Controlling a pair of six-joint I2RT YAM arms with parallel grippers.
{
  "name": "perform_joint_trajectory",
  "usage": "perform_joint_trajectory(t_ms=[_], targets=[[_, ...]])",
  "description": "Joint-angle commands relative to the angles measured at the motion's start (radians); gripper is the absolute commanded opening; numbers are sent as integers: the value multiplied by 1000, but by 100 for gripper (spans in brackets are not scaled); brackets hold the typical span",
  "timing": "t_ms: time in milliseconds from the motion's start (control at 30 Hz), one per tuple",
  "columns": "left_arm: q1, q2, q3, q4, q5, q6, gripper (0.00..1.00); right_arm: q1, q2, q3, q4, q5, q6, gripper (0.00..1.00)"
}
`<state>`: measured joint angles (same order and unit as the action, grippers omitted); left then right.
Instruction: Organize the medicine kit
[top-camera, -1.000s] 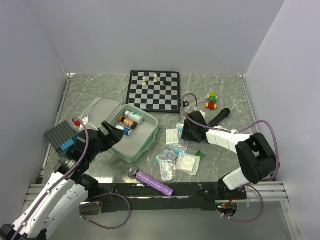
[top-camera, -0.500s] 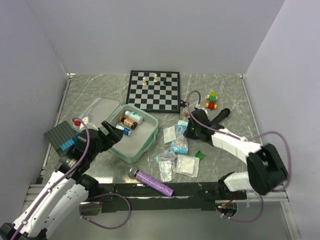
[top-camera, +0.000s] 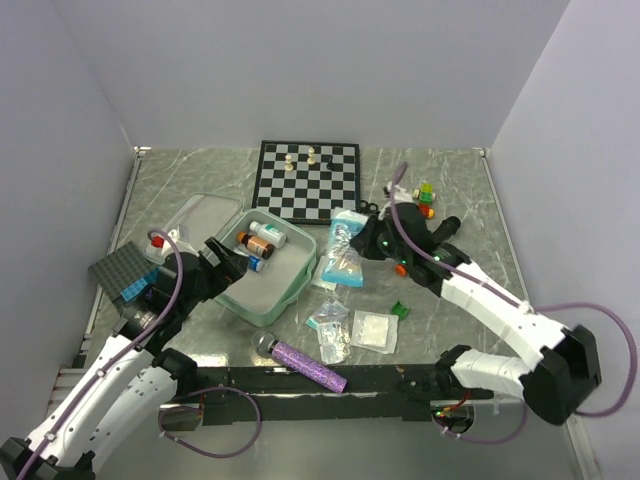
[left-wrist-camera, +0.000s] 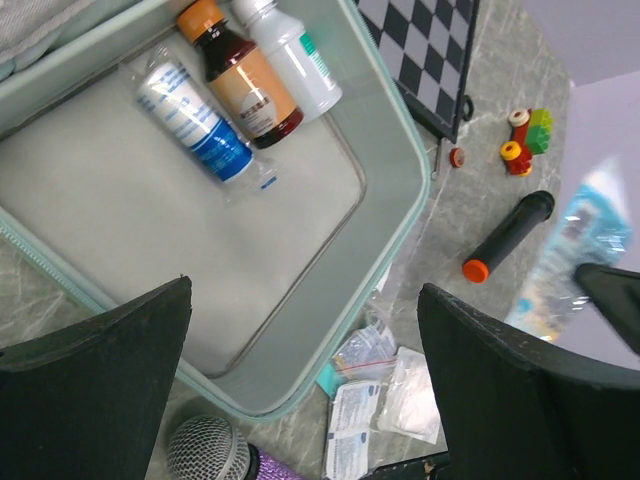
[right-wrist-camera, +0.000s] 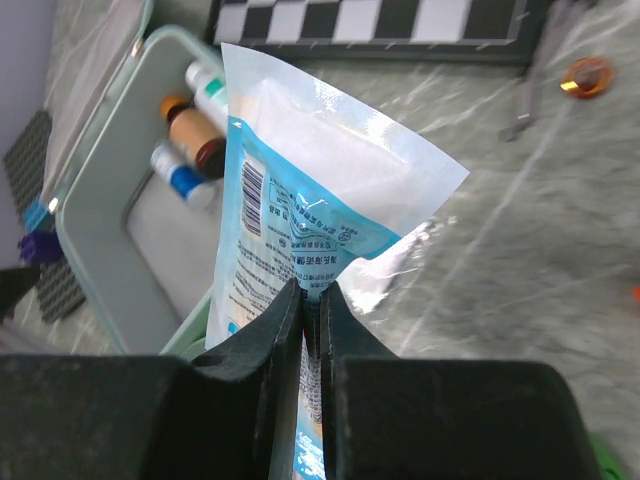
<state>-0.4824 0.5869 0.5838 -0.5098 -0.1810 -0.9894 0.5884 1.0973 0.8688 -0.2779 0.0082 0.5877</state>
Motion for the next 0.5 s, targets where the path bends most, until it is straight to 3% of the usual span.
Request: perform_joint_trajectory(t_ms=[0, 133, 467], targets=[[-1, -9, 60, 21, -18, 8, 99, 103, 120, 94, 60, -36, 70, 0], [-2, -44, 54, 2, -35, -5, 99, 200, 254, 186, 120, -28, 138, 0], [-1, -94, 36, -26, -55, -11, 99, 254, 492, 246, 255, 33, 421, 0]])
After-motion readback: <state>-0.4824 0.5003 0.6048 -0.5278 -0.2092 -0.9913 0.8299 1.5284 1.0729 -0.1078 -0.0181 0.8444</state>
